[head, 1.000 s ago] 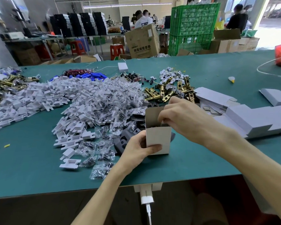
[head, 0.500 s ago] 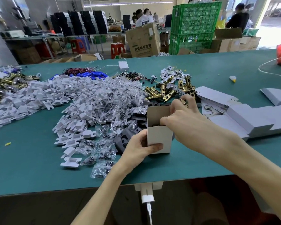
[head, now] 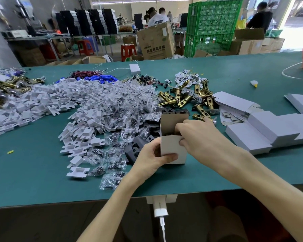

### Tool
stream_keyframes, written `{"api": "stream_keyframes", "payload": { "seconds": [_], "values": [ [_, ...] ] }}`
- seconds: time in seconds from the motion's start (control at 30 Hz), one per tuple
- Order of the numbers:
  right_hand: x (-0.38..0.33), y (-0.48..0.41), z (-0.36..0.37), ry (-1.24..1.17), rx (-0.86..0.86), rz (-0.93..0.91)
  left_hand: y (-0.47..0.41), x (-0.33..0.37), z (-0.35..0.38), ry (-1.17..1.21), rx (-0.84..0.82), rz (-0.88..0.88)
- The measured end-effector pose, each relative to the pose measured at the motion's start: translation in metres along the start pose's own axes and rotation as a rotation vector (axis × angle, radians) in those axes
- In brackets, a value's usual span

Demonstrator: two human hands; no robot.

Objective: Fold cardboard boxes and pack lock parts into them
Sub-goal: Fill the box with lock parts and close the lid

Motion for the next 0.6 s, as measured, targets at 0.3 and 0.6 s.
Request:
{"api": "stream_keyframes", "payload": {
  "seconds": [0.3,0.6],
  "values": [
    [0.000,0.004,-0.007,0.005,0.082,0.018,0.000,0.002,0.000,-0.011,0.008,0.002],
    [-0.002,0.003,0.013,-0.063,-0.112,0.025,0.002,0.005,0.002,-0.033,0.006,-0.007]
  ]
}}
Point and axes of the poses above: each hand's wrist, its own y-axis away from the middle knuckle, its own z-axis out of the palm, x = y × z, the point moved 10 cm from there along -y, towards the middle knuckle, and after that the axes turned 15 degrees about -x, right-handed, at the moved point
